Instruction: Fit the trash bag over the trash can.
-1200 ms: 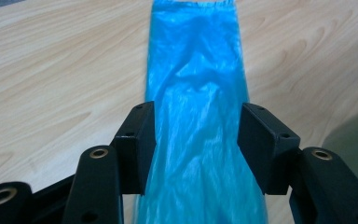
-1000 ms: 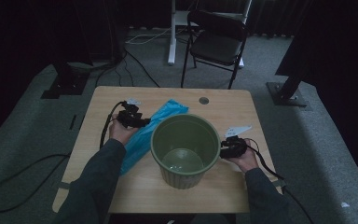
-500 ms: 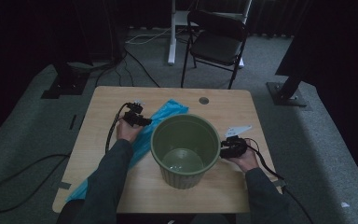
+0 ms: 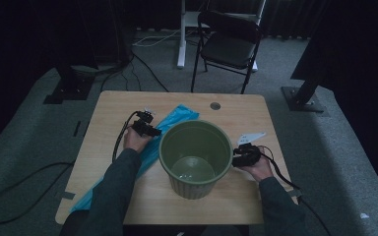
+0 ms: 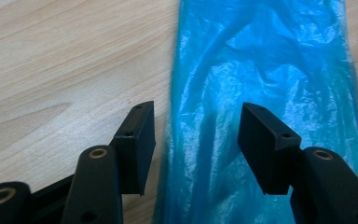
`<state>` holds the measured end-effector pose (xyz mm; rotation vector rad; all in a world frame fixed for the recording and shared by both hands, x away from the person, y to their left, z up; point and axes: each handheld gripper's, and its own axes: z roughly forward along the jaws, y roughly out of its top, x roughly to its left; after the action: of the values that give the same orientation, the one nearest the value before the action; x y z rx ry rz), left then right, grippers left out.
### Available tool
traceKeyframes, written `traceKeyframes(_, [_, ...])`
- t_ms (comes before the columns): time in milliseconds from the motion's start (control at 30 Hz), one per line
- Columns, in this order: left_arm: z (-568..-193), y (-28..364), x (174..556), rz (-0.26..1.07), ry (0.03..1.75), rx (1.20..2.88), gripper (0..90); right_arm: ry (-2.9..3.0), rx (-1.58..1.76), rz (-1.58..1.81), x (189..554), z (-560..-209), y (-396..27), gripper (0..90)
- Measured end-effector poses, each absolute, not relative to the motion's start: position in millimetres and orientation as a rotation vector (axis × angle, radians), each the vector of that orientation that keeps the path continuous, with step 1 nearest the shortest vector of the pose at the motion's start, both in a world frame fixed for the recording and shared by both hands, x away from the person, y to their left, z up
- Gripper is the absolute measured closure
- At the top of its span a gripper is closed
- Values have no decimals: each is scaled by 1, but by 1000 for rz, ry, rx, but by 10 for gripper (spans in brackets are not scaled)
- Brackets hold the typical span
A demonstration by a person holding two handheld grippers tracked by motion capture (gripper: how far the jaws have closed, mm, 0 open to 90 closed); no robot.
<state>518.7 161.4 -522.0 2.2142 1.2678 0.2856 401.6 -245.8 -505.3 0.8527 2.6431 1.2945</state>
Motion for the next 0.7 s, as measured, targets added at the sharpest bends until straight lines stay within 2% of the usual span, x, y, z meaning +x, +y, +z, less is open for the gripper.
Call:
traceKeyframes(200, [-525, 164, 505, 245, 1220, 2177, 435, 2637, 852, 1300, 401, -504, -247, 561])
traceKeyframes(467, [-526, 162, 473, 354, 1086, 2306, 433, 2645, 856, 1293, 400, -505, -245, 560])
traceKeyframes(567, [-525, 167, 463, 356, 1071, 2310, 606, 2645, 859, 1291, 401, -506, -245, 560])
traceKeyframes(600, [-525, 169, 460, 354, 1071, 2306, 606, 2645, 859, 1291, 401, -506, -245, 560])
traceKeyframes(633, [-524, 171, 457, 349, 1066, 2308, 706, 2649, 858, 1288, 400, -506, -245, 560])
traceKeyframes(667, [-524, 174, 455, 340, 1063, 2309, 706, 2649, 858, 1288, 400, -506, -245, 560])
traceKeyframes(700, [-524, 179, 452, 312, 1059, 2306, 815, 2649, 858, 1288, 400, -506, -245, 560])
